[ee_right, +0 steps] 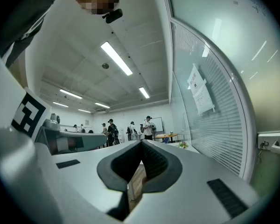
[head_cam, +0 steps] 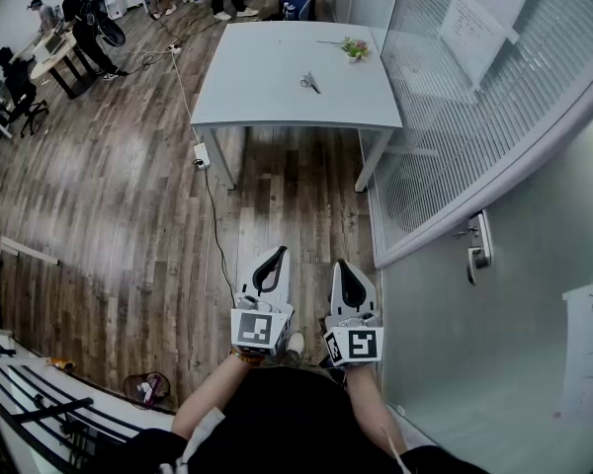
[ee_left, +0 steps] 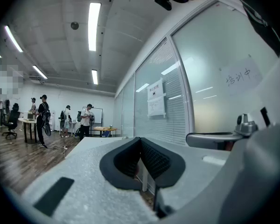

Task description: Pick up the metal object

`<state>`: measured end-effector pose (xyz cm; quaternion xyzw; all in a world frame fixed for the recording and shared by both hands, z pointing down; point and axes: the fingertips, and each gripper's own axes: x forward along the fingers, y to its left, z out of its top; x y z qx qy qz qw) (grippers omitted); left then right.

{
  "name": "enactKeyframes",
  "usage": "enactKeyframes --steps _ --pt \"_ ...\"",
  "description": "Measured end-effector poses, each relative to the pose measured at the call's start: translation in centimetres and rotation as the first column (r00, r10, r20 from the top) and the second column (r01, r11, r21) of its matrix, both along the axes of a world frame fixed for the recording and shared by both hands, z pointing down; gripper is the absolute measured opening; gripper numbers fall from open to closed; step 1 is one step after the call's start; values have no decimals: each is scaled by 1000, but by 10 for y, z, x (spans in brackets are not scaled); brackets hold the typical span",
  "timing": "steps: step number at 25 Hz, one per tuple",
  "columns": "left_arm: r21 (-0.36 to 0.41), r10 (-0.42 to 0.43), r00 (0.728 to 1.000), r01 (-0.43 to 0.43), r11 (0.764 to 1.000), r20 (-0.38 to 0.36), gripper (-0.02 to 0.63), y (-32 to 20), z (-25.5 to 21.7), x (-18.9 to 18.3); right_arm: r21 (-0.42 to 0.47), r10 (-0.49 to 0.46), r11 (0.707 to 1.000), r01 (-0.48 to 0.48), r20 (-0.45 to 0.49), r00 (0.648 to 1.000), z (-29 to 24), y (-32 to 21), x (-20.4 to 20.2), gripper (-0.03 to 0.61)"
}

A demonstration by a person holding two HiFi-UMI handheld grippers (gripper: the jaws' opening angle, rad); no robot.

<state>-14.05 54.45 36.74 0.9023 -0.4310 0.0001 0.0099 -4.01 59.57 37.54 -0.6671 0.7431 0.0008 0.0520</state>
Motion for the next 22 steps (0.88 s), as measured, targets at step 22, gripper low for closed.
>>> enactKeyframes --steps 22 --pt "-32 145 987 -147 989 -73 6 -92 9 33 -154 -56 987 33 -143 988 10 -98 -20 0"
